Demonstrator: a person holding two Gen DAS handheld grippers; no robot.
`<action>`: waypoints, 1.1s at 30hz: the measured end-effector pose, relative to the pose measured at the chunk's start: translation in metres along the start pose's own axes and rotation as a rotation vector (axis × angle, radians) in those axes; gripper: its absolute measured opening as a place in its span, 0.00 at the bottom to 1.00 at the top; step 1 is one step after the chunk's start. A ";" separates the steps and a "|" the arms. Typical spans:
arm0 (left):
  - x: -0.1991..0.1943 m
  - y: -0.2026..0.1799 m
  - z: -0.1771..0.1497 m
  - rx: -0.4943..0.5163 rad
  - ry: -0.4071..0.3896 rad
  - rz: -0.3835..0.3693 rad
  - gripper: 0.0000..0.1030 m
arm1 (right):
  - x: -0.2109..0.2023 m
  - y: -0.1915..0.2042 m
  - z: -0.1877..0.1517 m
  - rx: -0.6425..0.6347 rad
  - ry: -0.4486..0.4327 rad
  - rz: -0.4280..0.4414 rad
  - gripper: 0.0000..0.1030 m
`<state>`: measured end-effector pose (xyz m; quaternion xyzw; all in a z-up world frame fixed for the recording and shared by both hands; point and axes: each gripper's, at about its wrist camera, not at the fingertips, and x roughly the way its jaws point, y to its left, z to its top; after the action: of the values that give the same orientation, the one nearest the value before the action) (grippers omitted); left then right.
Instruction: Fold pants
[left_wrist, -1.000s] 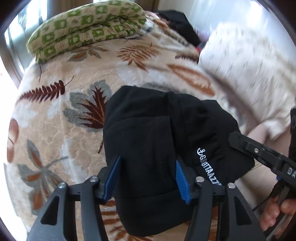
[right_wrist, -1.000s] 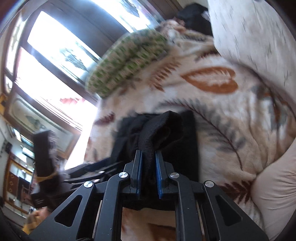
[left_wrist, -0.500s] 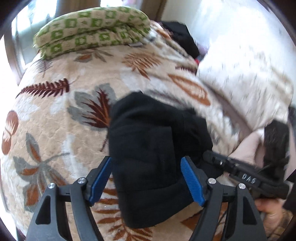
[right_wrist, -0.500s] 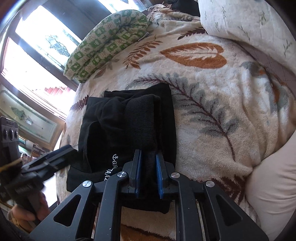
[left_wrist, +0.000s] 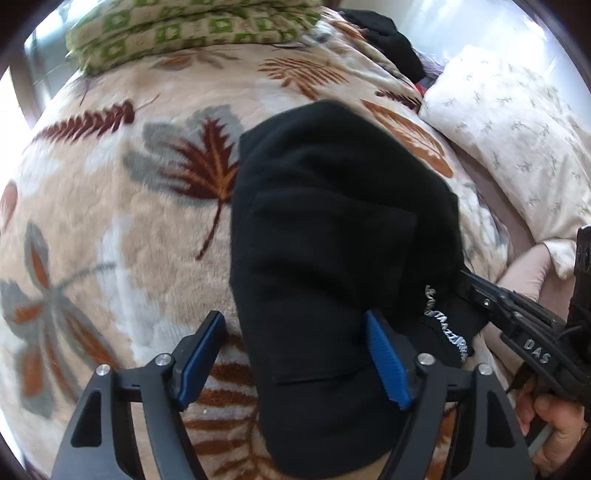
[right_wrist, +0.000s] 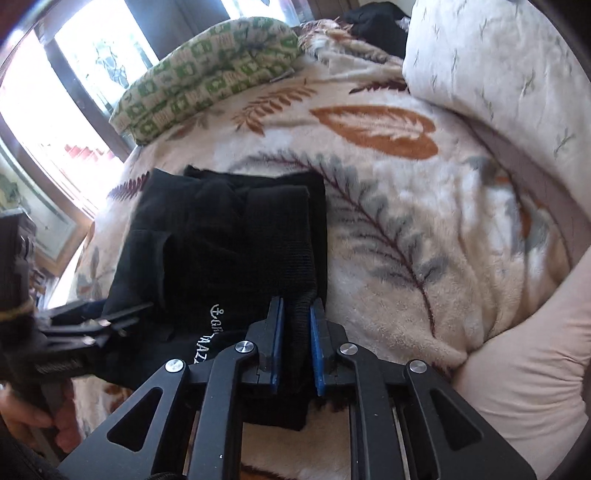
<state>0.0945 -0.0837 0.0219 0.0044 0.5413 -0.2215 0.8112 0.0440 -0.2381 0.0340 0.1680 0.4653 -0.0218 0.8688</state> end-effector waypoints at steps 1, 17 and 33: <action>-0.001 0.003 0.000 -0.017 -0.003 -0.014 0.79 | -0.001 -0.003 0.002 0.012 0.008 0.017 0.13; -0.038 0.006 0.063 0.009 -0.080 -0.022 0.77 | 0.009 -0.061 0.062 0.399 -0.004 0.401 0.37; -0.005 0.007 0.059 -0.021 -0.020 0.014 0.79 | -0.009 -0.016 0.075 0.176 -0.135 0.216 0.09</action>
<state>0.1474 -0.0900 0.0489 -0.0025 0.5355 -0.2104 0.8179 0.0959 -0.2777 0.0754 0.2908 0.3814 0.0200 0.8772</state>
